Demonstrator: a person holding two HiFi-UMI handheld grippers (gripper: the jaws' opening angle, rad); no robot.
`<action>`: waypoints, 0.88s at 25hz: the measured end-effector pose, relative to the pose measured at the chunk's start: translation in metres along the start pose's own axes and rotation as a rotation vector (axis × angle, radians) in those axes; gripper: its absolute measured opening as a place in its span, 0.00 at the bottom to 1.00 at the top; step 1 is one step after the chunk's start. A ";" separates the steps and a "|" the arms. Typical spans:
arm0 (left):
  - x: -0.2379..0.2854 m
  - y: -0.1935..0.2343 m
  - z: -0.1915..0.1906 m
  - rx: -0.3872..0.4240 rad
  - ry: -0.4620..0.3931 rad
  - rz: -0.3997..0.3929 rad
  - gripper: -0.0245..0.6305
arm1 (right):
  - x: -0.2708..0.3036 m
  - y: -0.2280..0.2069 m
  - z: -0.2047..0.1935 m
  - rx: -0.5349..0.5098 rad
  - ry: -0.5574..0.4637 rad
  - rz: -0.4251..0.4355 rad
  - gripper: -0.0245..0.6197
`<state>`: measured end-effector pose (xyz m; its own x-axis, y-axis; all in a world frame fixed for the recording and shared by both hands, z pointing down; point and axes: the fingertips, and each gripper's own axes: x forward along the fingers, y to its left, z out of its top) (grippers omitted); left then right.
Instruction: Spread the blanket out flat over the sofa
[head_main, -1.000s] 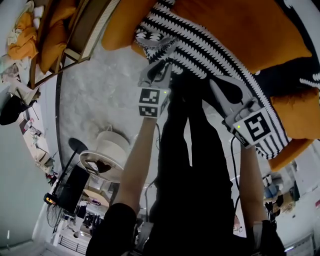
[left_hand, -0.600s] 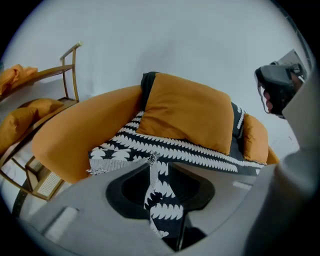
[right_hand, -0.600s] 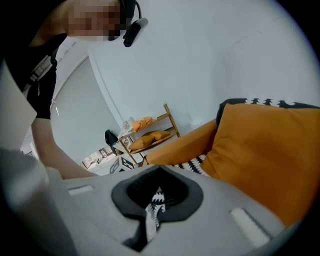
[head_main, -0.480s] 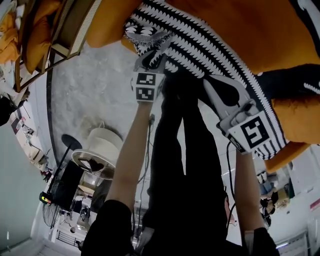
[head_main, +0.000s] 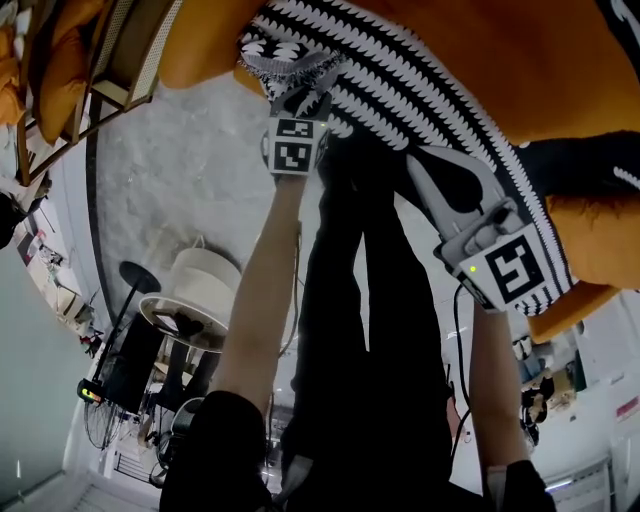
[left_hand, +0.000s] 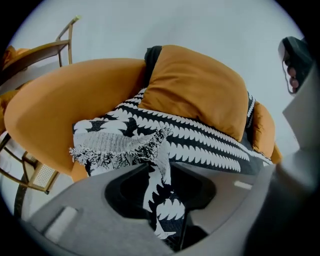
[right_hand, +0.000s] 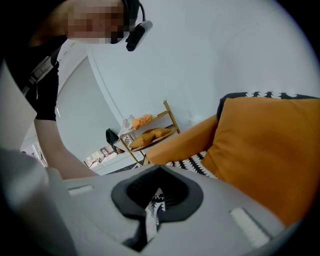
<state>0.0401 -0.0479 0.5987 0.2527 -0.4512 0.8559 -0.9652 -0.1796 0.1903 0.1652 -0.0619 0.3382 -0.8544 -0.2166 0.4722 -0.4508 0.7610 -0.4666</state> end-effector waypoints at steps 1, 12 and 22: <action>0.001 -0.001 -0.001 -0.001 0.006 -0.008 0.25 | -0.001 -0.001 -0.001 0.002 -0.001 -0.001 0.04; -0.003 -0.011 0.002 0.007 0.028 -0.030 0.06 | -0.007 -0.006 -0.002 0.028 -0.015 0.008 0.04; -0.049 -0.021 0.021 0.114 -0.011 0.001 0.06 | -0.005 -0.007 0.004 0.028 -0.038 0.032 0.04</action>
<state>0.0494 -0.0405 0.5422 0.2529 -0.4609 0.8507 -0.9517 -0.2767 0.1330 0.1716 -0.0683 0.3363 -0.8774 -0.2160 0.4283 -0.4297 0.7508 -0.5017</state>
